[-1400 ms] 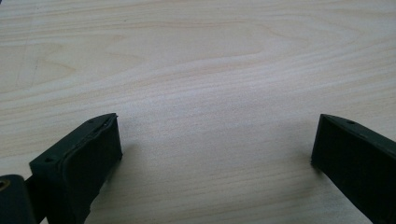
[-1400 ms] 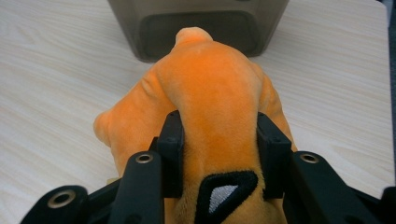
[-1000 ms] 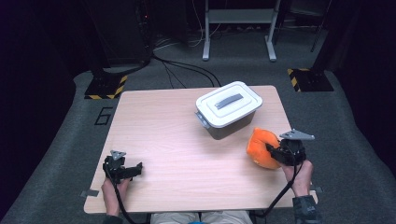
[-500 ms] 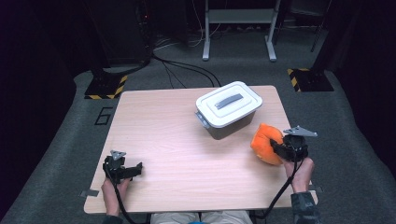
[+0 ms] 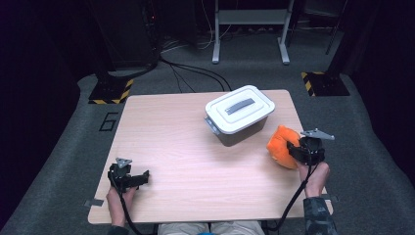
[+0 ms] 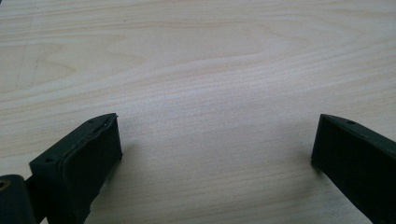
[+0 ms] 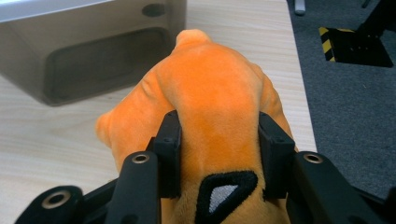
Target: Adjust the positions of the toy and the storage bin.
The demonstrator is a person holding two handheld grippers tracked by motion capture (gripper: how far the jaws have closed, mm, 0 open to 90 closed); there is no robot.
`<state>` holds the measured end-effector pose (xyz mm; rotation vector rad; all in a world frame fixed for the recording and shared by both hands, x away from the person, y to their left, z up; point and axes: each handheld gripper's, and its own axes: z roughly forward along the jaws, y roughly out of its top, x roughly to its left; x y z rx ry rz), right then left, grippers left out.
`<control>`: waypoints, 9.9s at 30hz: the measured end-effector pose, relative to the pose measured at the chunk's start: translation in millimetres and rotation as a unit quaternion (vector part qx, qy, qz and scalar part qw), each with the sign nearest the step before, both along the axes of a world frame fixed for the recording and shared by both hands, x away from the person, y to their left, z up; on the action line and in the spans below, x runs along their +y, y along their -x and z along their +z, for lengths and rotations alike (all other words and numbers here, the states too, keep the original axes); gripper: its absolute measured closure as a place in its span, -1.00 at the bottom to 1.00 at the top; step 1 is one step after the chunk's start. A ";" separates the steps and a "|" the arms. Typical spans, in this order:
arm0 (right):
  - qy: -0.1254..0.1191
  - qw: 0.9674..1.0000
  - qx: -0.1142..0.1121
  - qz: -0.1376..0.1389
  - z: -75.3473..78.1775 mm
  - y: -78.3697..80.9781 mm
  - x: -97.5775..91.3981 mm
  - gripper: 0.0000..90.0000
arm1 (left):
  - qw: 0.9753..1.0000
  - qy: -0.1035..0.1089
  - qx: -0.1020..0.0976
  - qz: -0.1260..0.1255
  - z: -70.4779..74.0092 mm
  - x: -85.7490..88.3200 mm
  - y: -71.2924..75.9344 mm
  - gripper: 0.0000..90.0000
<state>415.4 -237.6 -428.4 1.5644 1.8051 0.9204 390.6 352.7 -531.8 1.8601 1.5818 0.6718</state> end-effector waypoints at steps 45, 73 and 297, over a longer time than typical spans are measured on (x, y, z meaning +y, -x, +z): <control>0.001 0.999 -0.015 0.032 -1.6 -11.0 -5.4 -0.84 | 1.000 0.000 0.003 -0.001 0.4 0.1 0.2 -0.97; -0.005 0.986 -0.017 0.165 -30.9 43.9 60.0 -1.00 | 1.000 -0.008 -0.003 -0.005 0.4 -1.0 -1.2 -0.99; 0.034 0.965 0.057 0.254 -100.9 22.5 104.4 -0.95 | 0.927 0.002 -0.050 -0.371 136.7 -236.4 -142.3 0.47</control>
